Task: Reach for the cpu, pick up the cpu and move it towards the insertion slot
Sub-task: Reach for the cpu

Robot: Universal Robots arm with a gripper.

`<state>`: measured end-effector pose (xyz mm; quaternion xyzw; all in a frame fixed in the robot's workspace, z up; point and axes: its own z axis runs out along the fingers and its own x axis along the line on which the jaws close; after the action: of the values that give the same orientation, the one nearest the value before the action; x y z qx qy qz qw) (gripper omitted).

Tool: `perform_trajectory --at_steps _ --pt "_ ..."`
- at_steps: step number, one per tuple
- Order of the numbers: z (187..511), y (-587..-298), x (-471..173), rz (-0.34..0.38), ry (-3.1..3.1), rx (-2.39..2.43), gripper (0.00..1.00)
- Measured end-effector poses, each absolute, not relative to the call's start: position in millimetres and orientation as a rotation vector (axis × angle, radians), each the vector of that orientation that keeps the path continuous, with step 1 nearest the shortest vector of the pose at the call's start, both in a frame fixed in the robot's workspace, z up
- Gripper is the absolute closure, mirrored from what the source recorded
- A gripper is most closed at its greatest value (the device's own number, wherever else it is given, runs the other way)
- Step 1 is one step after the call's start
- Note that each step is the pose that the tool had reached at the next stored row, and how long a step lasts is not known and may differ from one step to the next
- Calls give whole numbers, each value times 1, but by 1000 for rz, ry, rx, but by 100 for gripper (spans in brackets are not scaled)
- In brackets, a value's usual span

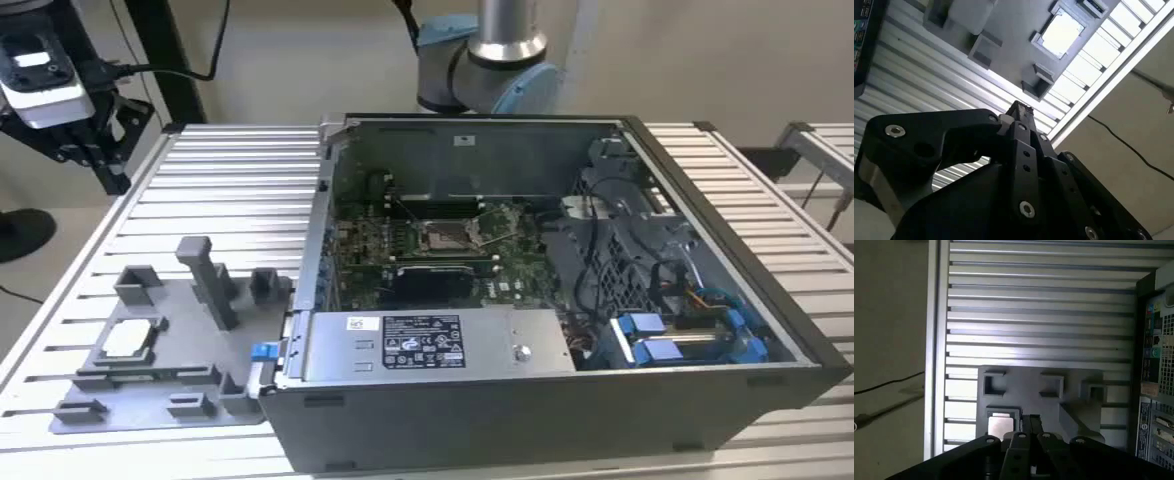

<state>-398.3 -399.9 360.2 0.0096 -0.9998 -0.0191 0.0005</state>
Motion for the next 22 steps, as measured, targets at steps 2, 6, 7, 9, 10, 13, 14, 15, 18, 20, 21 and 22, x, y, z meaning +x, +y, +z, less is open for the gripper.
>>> perform_trajectory --at_steps 2,6,7,9,10,13,14,15,18,20,21,22 --pt "360 -400 -398 -60 -3140 30 100" --pt "360 -400 -398 -60 -3140 30 100" --pt "360 -400 -398 -60 -3140 30 100" --pt "360 -400 -398 -60 -3140 30 100" --pt "360 -400 -398 -60 -3140 30 100" --pt "360 -400 -398 -60 -3140 30 100" --pt "360 -400 -399 -60 -3140 30 100" --pt "360 -400 -400 -60 -3140 30 100" --pt "360 -401 -406 -60 -3140 30 100" --pt "360 -403 -410 -60 -3140 30 100" --pt "360 -404 -412 -60 -3140 30 100" --pt "360 -405 -414 -60 -3140 30 100"
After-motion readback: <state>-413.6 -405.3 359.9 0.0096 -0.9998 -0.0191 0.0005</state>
